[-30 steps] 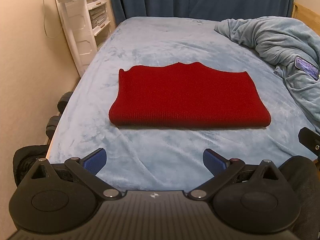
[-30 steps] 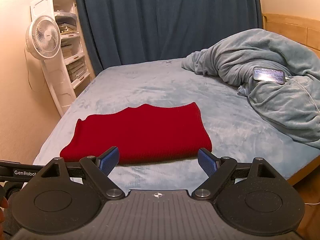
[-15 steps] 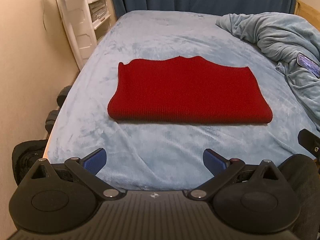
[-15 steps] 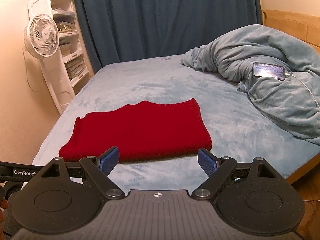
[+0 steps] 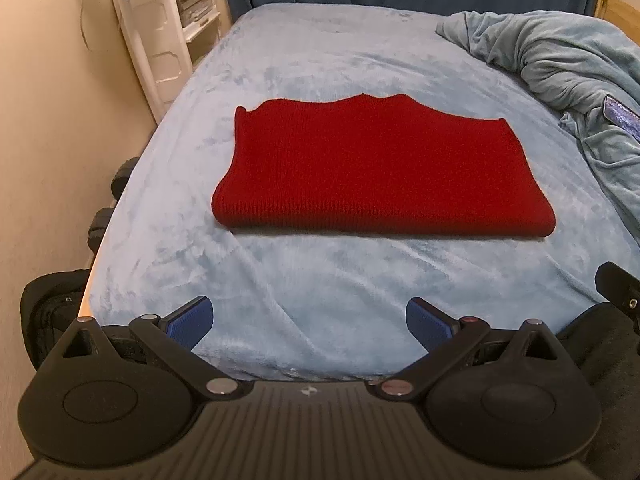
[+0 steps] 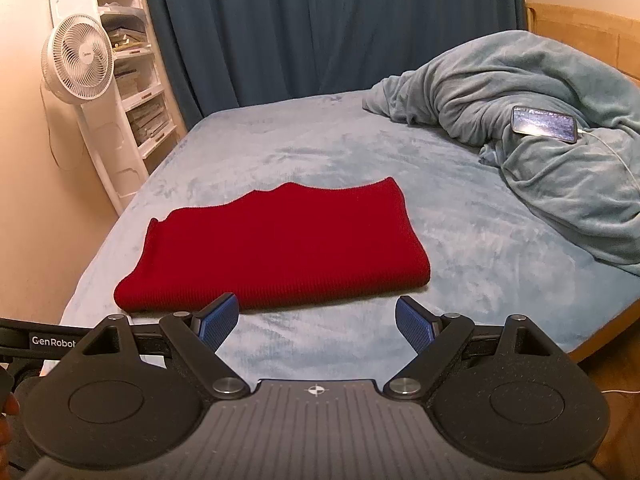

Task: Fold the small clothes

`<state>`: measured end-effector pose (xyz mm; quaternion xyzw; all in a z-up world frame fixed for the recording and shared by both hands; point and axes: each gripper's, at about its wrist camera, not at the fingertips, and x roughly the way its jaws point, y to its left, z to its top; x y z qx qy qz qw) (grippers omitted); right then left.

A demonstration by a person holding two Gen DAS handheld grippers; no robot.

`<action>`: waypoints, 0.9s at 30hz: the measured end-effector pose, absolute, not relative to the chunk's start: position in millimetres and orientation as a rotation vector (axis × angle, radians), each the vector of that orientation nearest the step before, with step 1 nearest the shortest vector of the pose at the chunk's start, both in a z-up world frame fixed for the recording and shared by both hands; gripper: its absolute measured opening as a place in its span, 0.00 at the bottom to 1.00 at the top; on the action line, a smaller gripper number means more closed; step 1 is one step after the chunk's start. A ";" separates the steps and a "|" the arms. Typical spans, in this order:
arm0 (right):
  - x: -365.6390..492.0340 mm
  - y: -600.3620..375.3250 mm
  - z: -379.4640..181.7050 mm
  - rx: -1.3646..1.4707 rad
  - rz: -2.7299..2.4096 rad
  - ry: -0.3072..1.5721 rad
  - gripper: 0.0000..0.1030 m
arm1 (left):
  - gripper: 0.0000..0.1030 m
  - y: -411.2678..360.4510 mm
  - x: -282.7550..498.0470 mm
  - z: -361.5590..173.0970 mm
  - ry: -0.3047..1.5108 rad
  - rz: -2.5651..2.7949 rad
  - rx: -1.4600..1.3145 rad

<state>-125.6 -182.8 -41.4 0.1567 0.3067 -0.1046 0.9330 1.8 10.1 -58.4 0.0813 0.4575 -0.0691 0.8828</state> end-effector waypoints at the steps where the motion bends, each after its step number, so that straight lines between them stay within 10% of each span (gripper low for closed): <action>1: -124.5 -183.3 -42.2 0.323 -0.214 0.630 0.84 | 1.00 10.2 3.4 -59.2 0.956 -0.143 0.170; 19: -89.1 -200.7 -67.8 0.391 -0.228 0.702 0.85 | 1.00 3.9 44.7 -78.9 1.003 -0.119 0.194; 27: -44.4 -264.2 -121.3 0.852 -0.217 0.759 0.86 | 1.00 14.3 100.3 -95.3 0.955 -0.010 0.246</action>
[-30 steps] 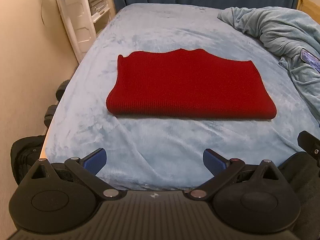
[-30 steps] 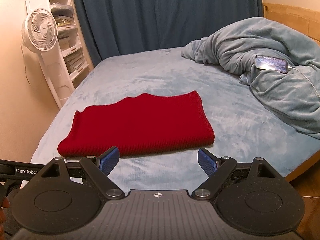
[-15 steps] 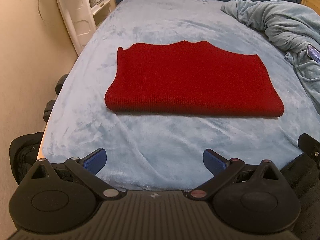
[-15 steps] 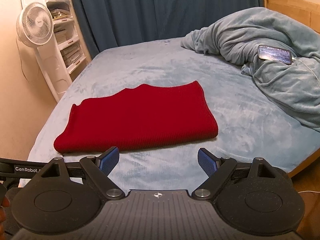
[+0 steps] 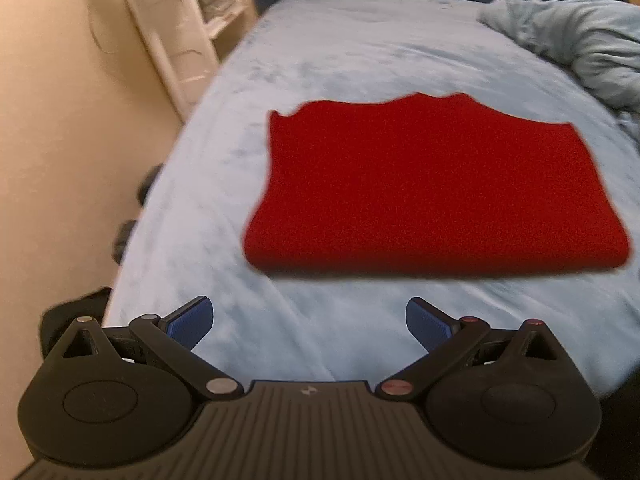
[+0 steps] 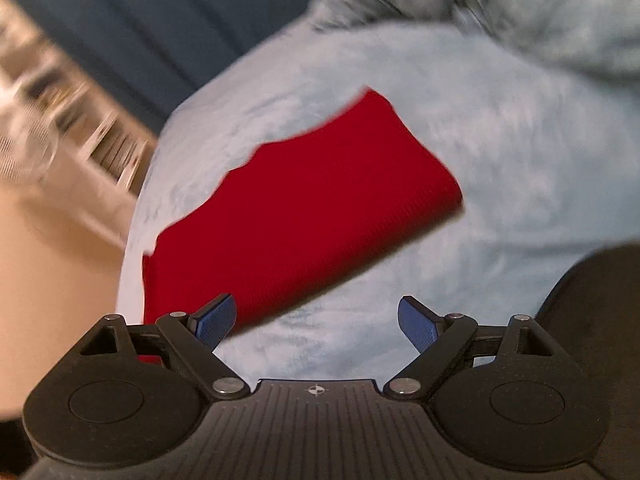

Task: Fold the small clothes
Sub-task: 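Move the right gripper to the sweater's side edge and grasp it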

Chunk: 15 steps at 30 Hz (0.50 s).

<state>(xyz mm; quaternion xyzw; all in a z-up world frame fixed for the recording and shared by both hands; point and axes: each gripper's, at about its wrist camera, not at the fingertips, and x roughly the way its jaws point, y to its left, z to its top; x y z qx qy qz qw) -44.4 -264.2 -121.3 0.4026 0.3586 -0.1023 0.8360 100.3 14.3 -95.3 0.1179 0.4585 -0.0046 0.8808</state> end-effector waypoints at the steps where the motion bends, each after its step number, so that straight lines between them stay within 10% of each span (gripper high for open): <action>1: -37.4 -273.0 -131.4 0.905 -0.232 0.767 0.86 | 1.00 17.4 109.7 -99.8 0.952 0.008 0.249; 15: 42.9 -372.3 -237.2 1.340 -0.457 0.767 0.88 | 1.00 81.7 203.2 -154.2 1.011 0.160 0.137</action>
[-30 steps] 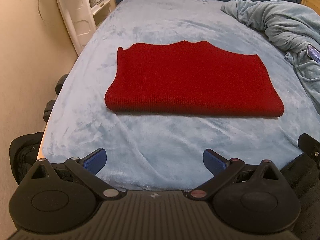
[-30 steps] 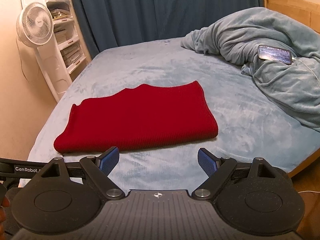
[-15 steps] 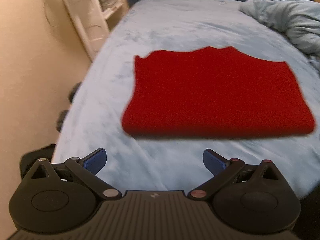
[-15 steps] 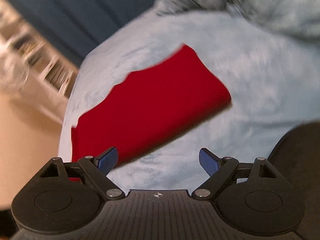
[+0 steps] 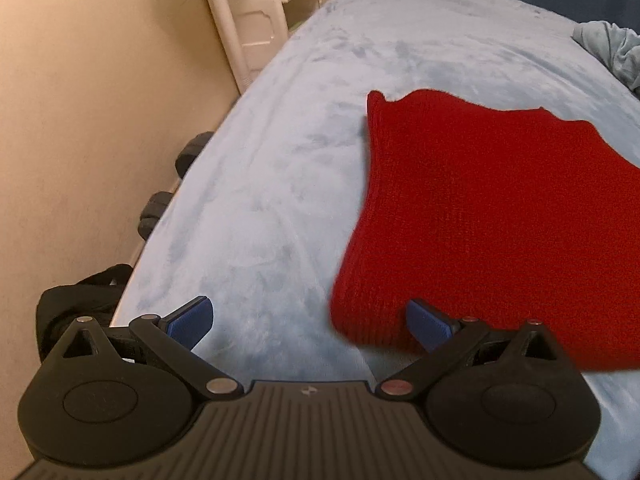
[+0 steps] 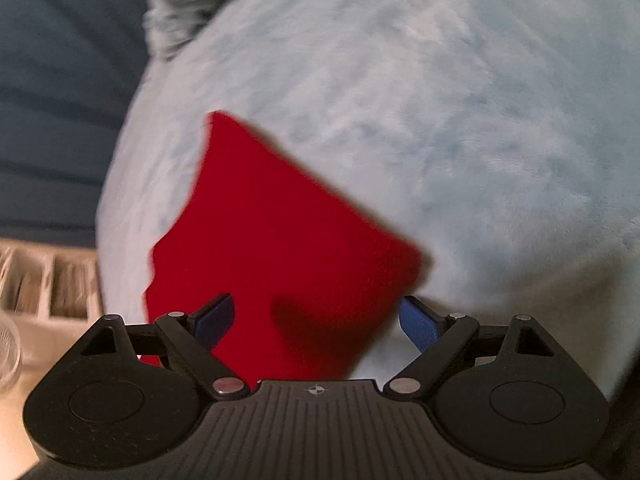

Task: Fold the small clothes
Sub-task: 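Move the right gripper to the sweater's side edge and grasp it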

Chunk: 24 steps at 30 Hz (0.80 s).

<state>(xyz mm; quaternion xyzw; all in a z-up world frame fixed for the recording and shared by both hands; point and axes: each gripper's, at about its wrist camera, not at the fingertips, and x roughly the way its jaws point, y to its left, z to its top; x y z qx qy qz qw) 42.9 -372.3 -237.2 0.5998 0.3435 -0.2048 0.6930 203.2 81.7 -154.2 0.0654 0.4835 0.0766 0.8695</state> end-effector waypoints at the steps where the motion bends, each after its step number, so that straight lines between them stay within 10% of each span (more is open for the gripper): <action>1: 45.1 -376.0 -245.3 1.367 -0.478 0.766 0.88 | 1.00 81.6 207.1 -158.9 1.016 0.160 0.141; 4: 48.1 -383.7 -259.1 1.425 -0.492 0.707 0.88 | 1.00 76.2 215.3 -174.7 1.036 0.198 0.213; 5: 49.0 -383.6 -257.2 1.414 -0.494 0.688 0.74 | 1.00 75.6 216.6 -177.3 1.040 0.203 0.221; 6: 49.9 -382.5 -253.6 1.381 -0.500 0.683 0.38 | 1.00 75.9 216.0 -177.9 1.038 0.203 0.217; 7: 51.0 -382.1 -250.7 1.342 -0.480 0.676 0.31 | 1.00 77.3 215.8 -177.7 1.036 0.202 0.212; 24: 52.3 -391.8 -257.6 1.335 -0.425 0.684 0.28 | 1.00 114.0 221.0 -186.2 1.120 0.304 0.239</action>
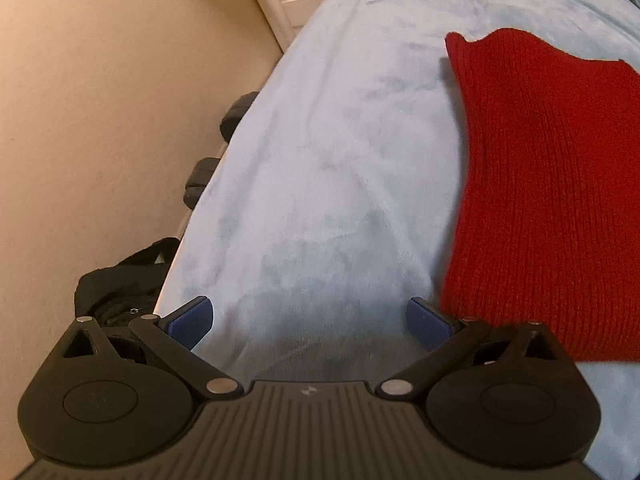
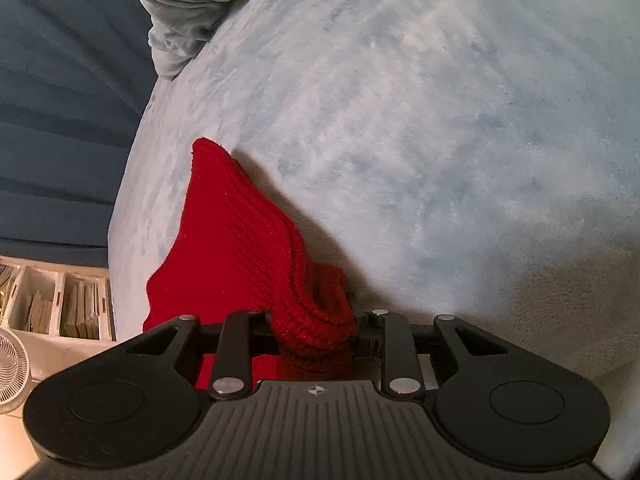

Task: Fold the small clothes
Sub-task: 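Move the right gripper to the sweater's side edge and grasp it, then lift the sweater edge with the right gripper and fold it across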

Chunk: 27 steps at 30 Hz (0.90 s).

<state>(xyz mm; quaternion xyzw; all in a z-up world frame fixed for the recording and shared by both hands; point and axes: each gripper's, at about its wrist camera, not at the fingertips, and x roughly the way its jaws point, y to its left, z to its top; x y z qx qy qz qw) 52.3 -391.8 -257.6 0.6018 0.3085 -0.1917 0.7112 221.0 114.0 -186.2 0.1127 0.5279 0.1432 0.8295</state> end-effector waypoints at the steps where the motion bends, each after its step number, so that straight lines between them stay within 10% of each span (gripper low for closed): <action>1: 53.1 -390.6 -253.8 1.318 -0.427 0.687 0.28 | 1.00 114.0 218.9 -184.3 1.112 0.296 0.231; 20: 70.3 -384.9 -241.5 1.268 -0.559 0.796 0.31 | 1.00 135.2 222.3 -197.5 1.125 0.222 0.064; 27: 128.2 -328.1 -137.7 0.758 -0.614 0.780 0.22 | 1.00 144.9 219.4 -198.3 1.134 0.183 0.012</action>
